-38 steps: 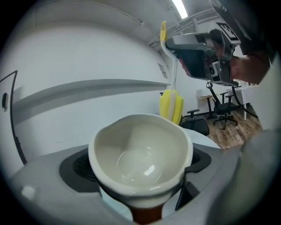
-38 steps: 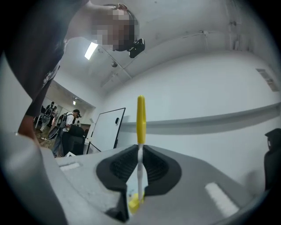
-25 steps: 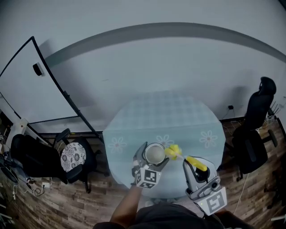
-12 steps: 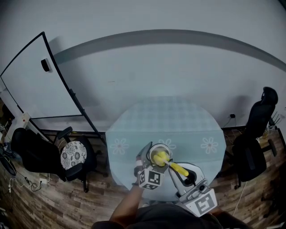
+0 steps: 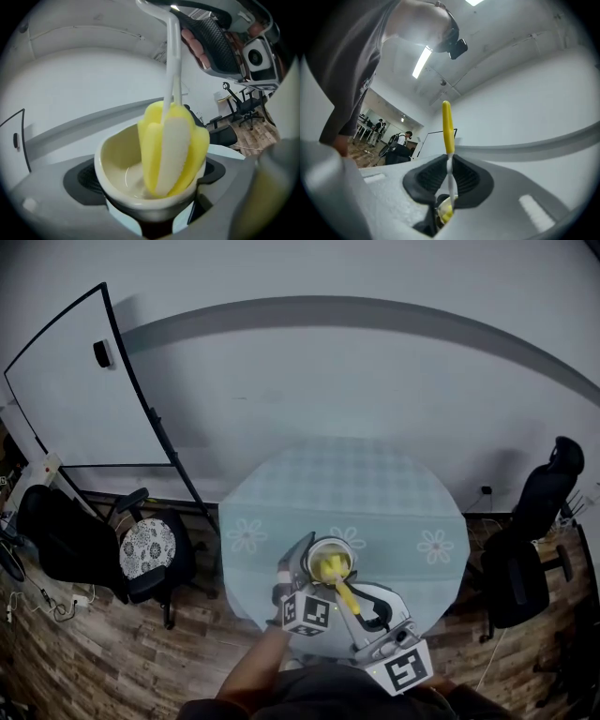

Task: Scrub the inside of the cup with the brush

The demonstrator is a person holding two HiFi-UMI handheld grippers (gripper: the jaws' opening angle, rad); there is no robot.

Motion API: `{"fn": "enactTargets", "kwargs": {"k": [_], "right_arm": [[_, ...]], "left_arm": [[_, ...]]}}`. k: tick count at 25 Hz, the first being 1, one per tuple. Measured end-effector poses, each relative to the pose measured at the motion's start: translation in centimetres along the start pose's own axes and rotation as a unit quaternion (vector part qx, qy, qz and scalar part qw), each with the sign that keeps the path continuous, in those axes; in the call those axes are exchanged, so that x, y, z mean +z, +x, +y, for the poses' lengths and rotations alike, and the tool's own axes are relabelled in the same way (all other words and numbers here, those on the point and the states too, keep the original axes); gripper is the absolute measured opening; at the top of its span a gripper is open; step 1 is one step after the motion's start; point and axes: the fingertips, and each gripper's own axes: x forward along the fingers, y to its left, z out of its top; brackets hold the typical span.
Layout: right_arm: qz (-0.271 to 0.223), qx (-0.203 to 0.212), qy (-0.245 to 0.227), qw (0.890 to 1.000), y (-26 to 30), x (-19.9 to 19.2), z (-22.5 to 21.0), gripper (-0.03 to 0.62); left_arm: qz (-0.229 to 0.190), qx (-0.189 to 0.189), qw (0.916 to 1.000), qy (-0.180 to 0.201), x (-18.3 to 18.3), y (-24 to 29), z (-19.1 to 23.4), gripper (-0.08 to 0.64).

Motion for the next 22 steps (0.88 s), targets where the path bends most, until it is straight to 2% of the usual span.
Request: {"fn": "enactTargets", "kwargs": {"k": [7, 22], "right_arm": [[-0.013, 0.001, 0.026, 1.000, 0.4, 0.6, 0.1, 0.038], [-0.055, 0.006, 0.022, 0.998, 2.0, 1.1, -0.4, 0.037]], "left_arm": [[0.002, -0.007, 1.0000, -0.005, -0.1, -0.2, -0.7, 0.572], [0.007, -0.035, 0.9993, -0.007, -0.5, -0.9, -1.9, 0.572]]}}
